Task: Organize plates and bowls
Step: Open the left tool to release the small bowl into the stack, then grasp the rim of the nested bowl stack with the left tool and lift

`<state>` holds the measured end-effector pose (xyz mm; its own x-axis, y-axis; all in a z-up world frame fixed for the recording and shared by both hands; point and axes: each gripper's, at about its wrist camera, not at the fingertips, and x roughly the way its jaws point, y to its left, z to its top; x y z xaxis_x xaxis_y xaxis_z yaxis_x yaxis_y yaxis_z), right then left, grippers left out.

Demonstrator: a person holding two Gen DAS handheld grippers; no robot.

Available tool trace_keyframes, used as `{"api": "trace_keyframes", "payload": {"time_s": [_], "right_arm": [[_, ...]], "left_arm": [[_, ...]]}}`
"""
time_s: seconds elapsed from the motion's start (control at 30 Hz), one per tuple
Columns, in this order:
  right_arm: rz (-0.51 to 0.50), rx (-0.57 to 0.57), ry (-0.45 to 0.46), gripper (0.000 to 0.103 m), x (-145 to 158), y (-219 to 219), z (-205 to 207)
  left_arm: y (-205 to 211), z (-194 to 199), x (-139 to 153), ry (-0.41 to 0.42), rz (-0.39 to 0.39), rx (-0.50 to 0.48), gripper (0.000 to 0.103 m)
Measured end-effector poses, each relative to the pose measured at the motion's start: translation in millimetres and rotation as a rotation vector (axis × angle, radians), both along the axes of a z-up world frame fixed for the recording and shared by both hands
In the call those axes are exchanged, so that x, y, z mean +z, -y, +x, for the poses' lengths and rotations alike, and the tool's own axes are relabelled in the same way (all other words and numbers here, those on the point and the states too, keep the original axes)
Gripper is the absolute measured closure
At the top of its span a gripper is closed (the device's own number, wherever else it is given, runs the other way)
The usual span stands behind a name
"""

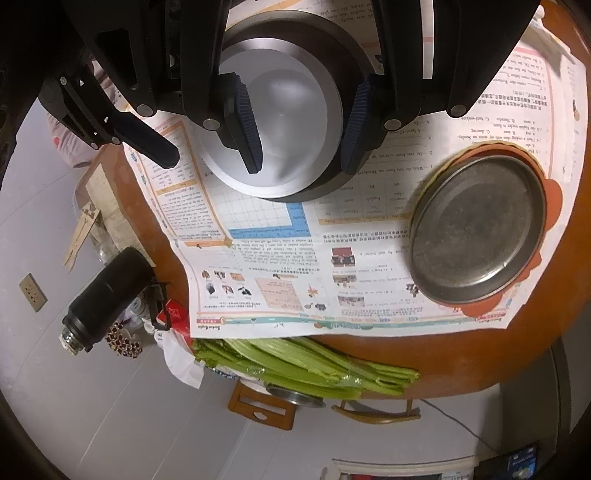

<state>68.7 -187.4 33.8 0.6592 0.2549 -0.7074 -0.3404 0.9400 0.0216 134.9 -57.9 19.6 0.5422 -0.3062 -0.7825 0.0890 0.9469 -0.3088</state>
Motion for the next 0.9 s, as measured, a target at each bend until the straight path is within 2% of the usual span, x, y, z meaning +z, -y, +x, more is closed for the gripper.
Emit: {"api": "trace_keyframes", "payload": {"time_s": [0.4, 0.53, 0.9], "right_arm": [[0.019, 0.006, 0.061, 0.053, 18, 4, -7], [0.022, 0.004, 0.095, 0.053, 23, 6, -9], [0.059, -0.049, 0.063, 0.053, 21, 26, -1]], "left_arm": [[-19, -13, 25, 0.066, -0.015, 0.051, 0.056], [-24, -19, 30, 0.078, -0.021, 0.059, 0.050], [-30, -23, 24, 0.064, -0.037, 0.064, 0.049]]}}
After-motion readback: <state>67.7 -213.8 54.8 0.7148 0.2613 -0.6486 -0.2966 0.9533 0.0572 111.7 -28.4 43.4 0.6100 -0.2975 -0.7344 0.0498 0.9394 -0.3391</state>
